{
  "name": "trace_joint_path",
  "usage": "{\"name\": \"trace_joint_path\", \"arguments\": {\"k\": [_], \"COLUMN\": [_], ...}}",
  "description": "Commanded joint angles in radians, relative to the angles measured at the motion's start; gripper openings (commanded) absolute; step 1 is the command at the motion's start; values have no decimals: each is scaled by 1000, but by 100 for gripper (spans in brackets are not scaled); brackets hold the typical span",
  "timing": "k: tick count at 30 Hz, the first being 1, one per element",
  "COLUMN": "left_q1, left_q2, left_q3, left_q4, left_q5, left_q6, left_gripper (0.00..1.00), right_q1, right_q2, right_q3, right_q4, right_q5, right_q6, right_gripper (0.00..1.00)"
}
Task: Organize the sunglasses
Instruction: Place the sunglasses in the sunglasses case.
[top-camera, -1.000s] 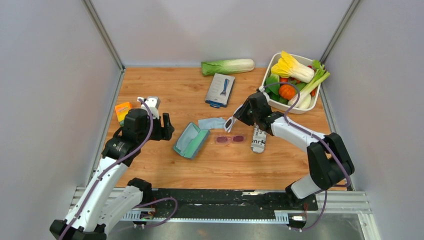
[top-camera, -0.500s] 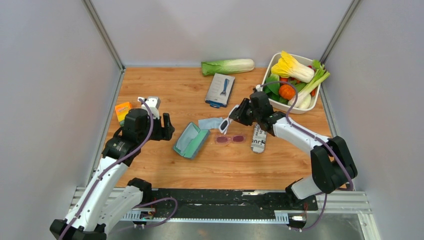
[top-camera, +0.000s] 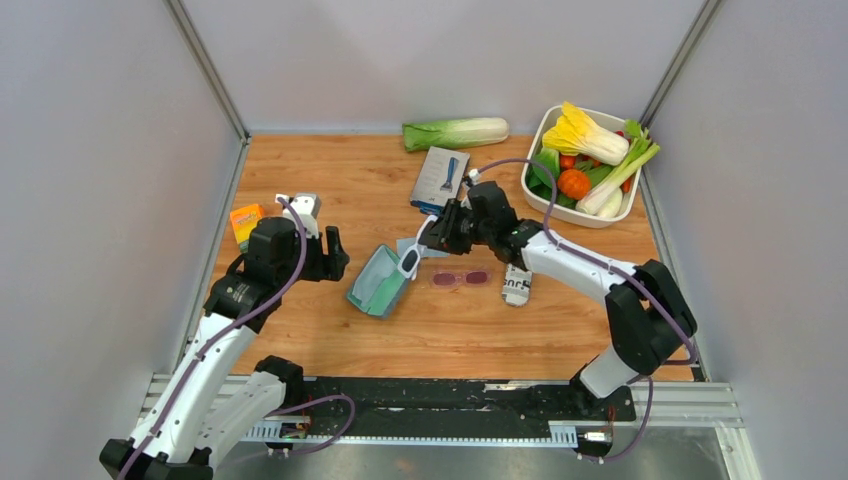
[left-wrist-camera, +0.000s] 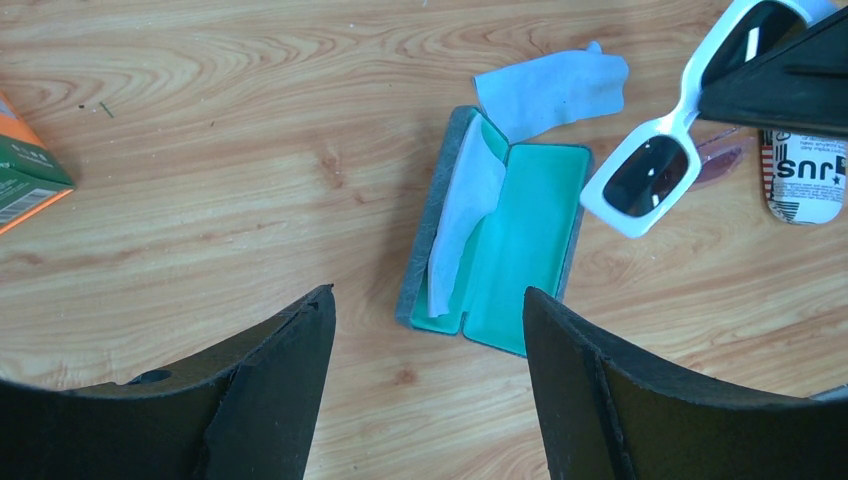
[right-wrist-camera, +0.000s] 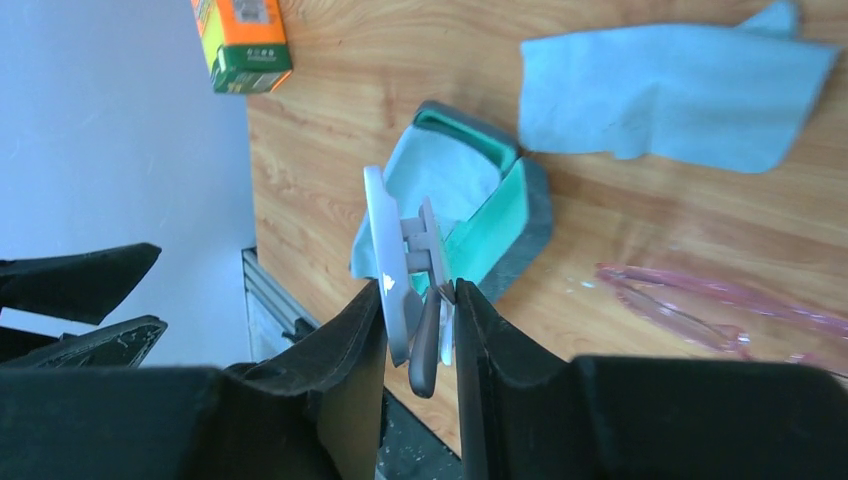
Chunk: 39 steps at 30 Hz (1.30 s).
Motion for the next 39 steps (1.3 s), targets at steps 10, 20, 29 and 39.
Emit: {"name": "trace_joint_path", "arguments": {"k": [10,20,29,39], "left_q1": [8,8,8,11], "left_q2": [2,-9,2,11], "left_q3": [0,-2,-6,-5], "left_q4": [28,33,35,33], "left_q5": [9,17,29,34], "left_q6": [23,32,31,34], "left_gripper": [77,77,77,77], "right_q1": [145,160,173,171], "right_q2": [197,311,374,464], "right_q3": [151,202,253,317], "right_q4": [57,-13,-62,-115], "right_q5": [-62,-97,-108,-182], "right_q6": [178,261,314,332], "right_gripper": [29,29,30,30]}}
